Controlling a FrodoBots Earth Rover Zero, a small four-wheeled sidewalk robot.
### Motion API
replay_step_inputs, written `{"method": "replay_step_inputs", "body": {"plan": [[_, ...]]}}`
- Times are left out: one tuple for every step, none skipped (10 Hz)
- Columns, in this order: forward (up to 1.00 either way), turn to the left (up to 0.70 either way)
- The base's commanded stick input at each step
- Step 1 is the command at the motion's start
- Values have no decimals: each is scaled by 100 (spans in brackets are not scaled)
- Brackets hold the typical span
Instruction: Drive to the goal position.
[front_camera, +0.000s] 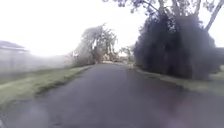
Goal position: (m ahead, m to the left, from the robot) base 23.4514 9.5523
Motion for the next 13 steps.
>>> {"method": "replay_step_inputs", "body": {"plan": [[100, 0], [100, 0], [100, 0], [100, 0], [100, 0], [100, 0], [100, 0], [100, 0], [100, 0], [100, 0], [100, 0], [100, 0], [100, 0]]}}
